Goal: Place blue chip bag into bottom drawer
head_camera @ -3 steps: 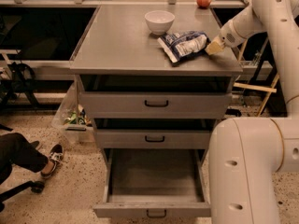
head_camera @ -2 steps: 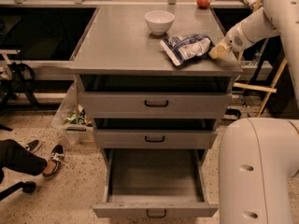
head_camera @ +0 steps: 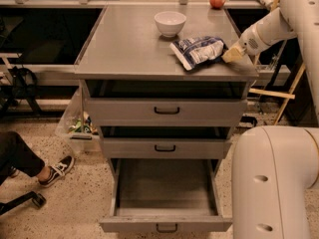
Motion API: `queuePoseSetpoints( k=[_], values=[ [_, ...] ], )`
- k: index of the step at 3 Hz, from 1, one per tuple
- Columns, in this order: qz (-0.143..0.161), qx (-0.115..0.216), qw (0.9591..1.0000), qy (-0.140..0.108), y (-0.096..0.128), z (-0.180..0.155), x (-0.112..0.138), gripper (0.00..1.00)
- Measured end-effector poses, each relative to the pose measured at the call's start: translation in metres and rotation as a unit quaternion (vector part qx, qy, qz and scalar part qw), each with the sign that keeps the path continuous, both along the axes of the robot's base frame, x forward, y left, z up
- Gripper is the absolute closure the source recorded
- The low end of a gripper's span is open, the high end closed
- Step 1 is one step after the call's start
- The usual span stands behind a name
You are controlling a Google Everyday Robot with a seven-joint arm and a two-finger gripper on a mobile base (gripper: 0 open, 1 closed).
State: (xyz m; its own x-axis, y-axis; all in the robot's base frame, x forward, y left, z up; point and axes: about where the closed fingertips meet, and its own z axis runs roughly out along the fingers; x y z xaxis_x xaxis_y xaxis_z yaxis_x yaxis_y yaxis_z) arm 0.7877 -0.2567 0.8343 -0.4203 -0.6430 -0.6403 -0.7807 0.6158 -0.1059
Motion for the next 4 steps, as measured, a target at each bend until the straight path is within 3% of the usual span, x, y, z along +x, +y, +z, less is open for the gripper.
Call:
queuePoseSetpoints(
  k=[3,4],
  values=[
    [0.015,-0.001,0.9998,0.011,0.007,0.000,-0.006,1.00],
    [0.022,0.036,0.9991,-0.006,-0.035,0.033,-0.051,1.00]
  ],
)
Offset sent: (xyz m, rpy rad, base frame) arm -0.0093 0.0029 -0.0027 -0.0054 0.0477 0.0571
